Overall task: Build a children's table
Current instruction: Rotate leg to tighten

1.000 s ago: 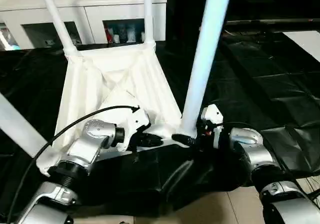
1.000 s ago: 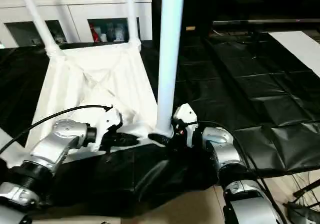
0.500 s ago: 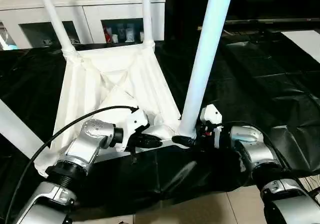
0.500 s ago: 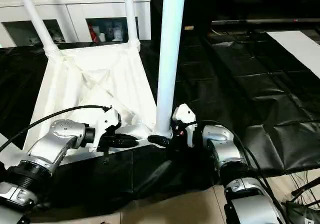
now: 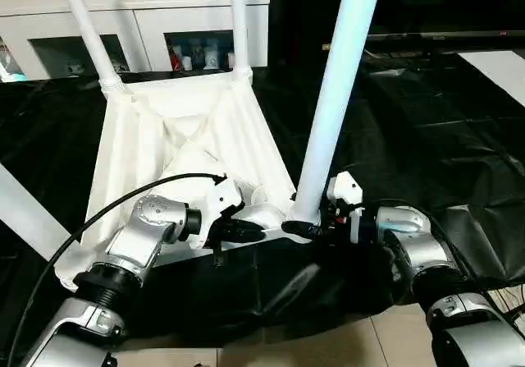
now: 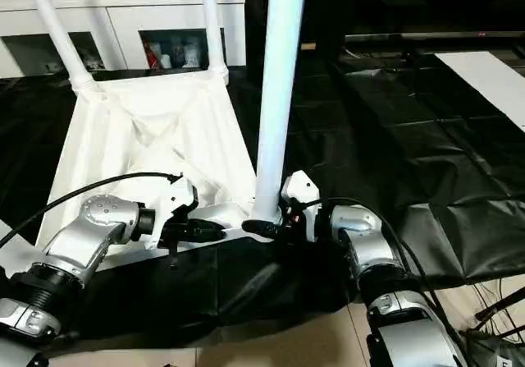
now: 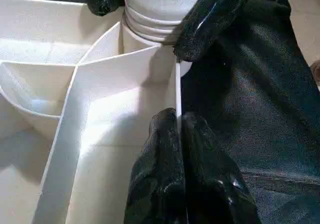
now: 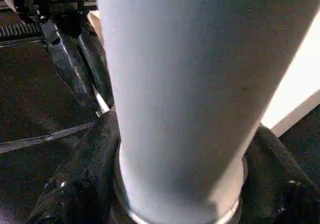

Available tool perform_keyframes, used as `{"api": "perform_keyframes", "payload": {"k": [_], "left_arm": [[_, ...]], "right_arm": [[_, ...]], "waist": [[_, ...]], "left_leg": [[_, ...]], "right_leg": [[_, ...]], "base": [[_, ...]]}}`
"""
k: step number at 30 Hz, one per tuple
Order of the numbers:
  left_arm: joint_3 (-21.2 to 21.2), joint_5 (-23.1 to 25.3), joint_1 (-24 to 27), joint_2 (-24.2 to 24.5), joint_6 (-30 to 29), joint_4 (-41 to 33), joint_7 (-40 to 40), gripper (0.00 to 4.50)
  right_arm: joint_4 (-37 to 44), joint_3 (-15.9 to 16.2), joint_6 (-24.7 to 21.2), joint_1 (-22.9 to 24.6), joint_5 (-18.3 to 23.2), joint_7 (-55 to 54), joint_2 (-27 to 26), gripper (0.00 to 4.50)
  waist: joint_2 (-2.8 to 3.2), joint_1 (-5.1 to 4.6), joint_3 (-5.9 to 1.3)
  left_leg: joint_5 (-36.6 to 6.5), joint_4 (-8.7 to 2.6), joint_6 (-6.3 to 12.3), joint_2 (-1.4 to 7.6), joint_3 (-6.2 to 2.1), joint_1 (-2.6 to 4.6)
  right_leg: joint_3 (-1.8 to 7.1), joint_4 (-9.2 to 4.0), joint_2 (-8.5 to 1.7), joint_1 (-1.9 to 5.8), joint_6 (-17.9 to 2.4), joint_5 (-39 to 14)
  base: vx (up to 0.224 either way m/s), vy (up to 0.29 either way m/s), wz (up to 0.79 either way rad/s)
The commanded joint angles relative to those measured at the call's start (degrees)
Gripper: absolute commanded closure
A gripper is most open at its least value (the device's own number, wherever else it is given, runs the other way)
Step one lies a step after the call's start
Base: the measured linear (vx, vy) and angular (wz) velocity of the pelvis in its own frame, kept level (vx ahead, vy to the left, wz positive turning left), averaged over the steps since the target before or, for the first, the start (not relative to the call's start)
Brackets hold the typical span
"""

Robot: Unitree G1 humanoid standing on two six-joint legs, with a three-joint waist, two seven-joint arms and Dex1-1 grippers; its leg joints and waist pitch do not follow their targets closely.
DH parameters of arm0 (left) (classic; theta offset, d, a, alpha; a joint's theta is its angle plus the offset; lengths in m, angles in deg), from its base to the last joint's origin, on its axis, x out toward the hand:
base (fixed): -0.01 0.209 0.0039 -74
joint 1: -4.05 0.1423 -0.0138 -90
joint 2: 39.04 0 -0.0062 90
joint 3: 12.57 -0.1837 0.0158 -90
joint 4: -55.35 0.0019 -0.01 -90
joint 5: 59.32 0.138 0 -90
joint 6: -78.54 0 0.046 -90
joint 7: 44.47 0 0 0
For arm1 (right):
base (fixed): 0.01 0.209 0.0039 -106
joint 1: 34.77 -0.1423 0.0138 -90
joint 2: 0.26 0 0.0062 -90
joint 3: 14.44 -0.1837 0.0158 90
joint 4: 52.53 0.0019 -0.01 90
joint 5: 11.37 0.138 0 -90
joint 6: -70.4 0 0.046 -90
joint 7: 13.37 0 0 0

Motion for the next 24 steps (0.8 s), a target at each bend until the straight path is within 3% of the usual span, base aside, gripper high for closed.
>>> {"api": "perform_keyframes", "payload": {"k": [1,5,7,14,18,20,22,24], "left_arm": [[-3.4,1.2,2.0,0.0,-1.6,0.6,-1.7,4.5],[-1.0,2.1,0.6,-2.6,-1.4,4.0,5.8,4.5],[-0.3,2.8,0.0,-3.6,-1.1,5.4,9.1,4.5],[2.2,3.9,-2.3,-9.3,-3.6,10.1,21.8,4.5],[3.6,4.3,-4.6,-13.1,-3.6,13.9,28.2,4.5],[3.8,4.5,-5.4,-14.2,-3.3,15.3,29.6,4.5],[3.5,4.6,-5.6,-14.6,-3.1,15.5,29.5,4.5],[3.2,4.6,-5.5,-14.6,-3.1,15.4,28.9,4.5]], "right_arm": [[-1.3,0.1,-1.0,-0.2,-0.7,-2.0,0.3,1.76],[-3.8,-2.4,-1.5,-0.4,-0.9,-13.7,-2.9,1.76],[-4.4,-3.3,-2.0,-0.4,-0.6,-17.2,-4.2,1.77],[-8.5,-7.2,-4.6,-1.5,0.7,-40.3,-13.6,1.78],[-11.6,-8.9,-5.8,-3.6,0.8,-51.3,-17.9,1.78],[-12.2,-7.3,-5.7,-4.1,-1.7,-53.1,-18.7,1.78],[-12.3,-6.3,-5.4,-4.1,-3.0,-53.1,-19.0,1.78],[-12.1,-6.2,-4.9,-3.9,-2.7,-52.0,-19.2,1.78]], "waist": [[-0.41,0.09,-3.16],[-0.5,-0.21,-2.81],[-0.51,-0.84,-2.55],[-0.25,-1.81,-2.22],[-0.36,-2.25,-2.16],[-0.35,-2.33,-2.14],[-0.6,-2.31,-2.27],[-0.39,-2.25,-2.37]], "left_leg": [[-11.7,-3.18,5.74,1.88,-0.46,0.49],[-14.1,-3.54,4.33,1.82,-0.56,0.59],[-17.8,-3.97,2.31,1.7,-0.89,0.79],[-24.0,-4.43,-0.05,1.47,-1.4,1.2],[-26.4,-4.48,-0.57,1.31,-1.62,1.46],[-27.1,-4.52,-0.38,1.2,-1.67,1.44],[-26.9,-4.6,0.16,1.23,-1.67,1.33],[-26.0,-4.8,0.63,1.35,-1.68,1.1]], "right_leg": [[1.42,-3.14,-2.3,2.66,-16.3,-6.0],[1.5,-3.67,-2.5,2.46,-15.4,-10.9],[1.55,-4.42,-2.65,2.29,-13.1,-18.1],[1.46,-5.63,-2.65,1.44,-9.2,-27.5],[1.35,-6.11,-2.6,0.95,-7.7,-30.5],[1.29,-6.34,-2.54,0.85,-6.9,-31.2],[1.37,-6.37,-2.6,0.95,-6.9,-29.9],[1.38,-6.22,-2.59,1.19,-7.3,-27.7]], "base": [[0.0,0.0,0.0],[0.0,0.0,0.0],[0.0,0.0,0.0],[-0.008,0.001,0.0],[0.0,0.0,0.0],[0.0,0.0,0.0],[0.0,0.0,0.0],[0.0,0.0,0.0]]}}
